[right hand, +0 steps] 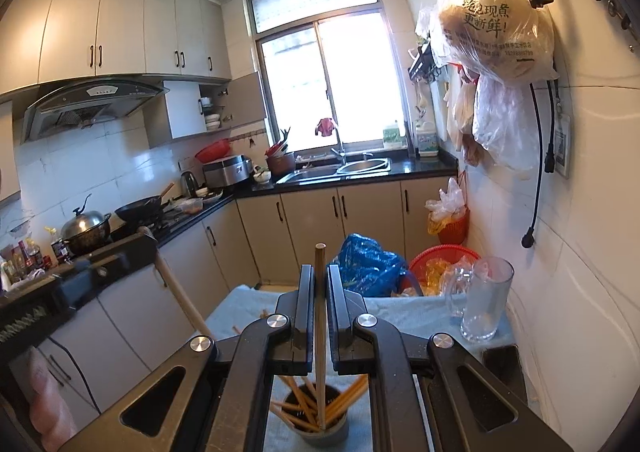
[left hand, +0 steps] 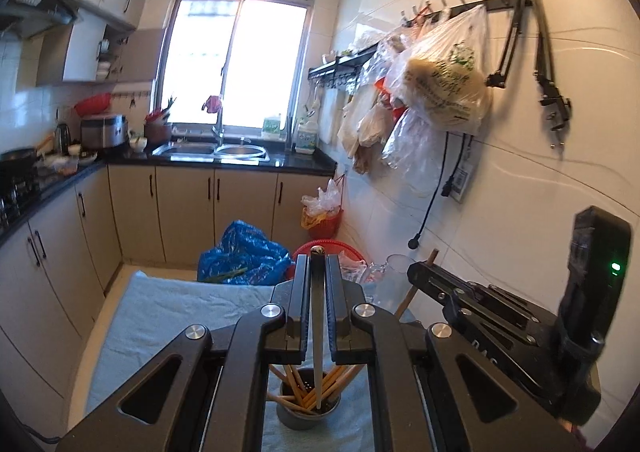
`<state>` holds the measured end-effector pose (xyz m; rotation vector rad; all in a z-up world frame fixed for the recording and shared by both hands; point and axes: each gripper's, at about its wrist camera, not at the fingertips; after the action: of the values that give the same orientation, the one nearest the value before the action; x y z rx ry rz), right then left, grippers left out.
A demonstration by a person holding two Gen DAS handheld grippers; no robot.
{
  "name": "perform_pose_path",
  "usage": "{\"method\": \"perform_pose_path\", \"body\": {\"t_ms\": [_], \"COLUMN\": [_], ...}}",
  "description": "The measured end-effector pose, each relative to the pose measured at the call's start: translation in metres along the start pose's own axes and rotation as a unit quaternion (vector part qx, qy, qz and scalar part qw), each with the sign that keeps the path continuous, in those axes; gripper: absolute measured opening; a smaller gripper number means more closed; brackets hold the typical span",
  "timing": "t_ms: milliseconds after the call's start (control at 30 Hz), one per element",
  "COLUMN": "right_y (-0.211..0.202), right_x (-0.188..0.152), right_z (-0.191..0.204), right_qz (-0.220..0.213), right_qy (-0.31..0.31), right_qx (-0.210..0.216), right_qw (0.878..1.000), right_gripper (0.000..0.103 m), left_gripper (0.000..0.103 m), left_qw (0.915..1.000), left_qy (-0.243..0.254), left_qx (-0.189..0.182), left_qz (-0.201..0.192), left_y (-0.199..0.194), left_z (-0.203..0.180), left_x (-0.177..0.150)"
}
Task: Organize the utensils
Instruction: 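Lower both held chopsticks into the black cup with left and right tools, then open left tool to release its chopstick while right tool opens too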
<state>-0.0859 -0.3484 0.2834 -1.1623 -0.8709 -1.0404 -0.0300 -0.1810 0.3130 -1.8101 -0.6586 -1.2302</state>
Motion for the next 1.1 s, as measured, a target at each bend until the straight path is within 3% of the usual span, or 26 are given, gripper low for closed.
{"method": "perform_pose_path", "body": {"t_ms": [367,700,767,833,900,1100], "right_y": [0.040,0.054,0.055,0.054,0.052,0.040], "right_x": [-0.036,-0.060,-0.060,-0.060,-0.059,-0.055], "right_z": [-0.017,-0.034,-0.038,-0.040,-0.043,-0.045], "right_qz": [0.053,0.090,0.092,0.091,0.089,0.085], "right_qy": [0.008,0.042,0.048,0.054,0.059,0.064], "right_qx": [-0.013,-0.010,-0.012,-0.012,-0.015,-0.020], "right_qw": [0.998,0.995,0.994,0.994,0.994,0.994], "right_gripper": [0.006,0.007,0.010,0.027,0.035,0.043], "left_gripper": [0.007,0.007,0.007,0.014,0.023,0.031], "left_qw": [0.9976,0.9979,0.9980,0.9980,0.9982,0.9990], "left_qy": [-0.016,0.001,0.002,0.000,-0.001,0.001], "left_qx": [0.006,0.000,-0.001,-0.002,0.000,0.007], "left_qz": [0.067,0.064,0.063,0.063,0.060,0.045], "left_y": [0.046,0.031,0.026,0.019,0.013,-0.011], "left_z": [0.018,0.014,0.014,0.015,0.016,0.019], "left_x": [-0.043,-0.051,-0.052,-0.052,-0.052,-0.051]}}
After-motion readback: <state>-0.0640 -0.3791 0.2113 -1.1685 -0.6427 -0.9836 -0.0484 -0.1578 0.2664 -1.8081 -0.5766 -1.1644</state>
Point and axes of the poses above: each gripper's, at about its wrist camera, not at the fingertips, and y roughly the way its jaws point, z to its left, x to its top, and after that the axes turned 1 degree about -z, right-handed
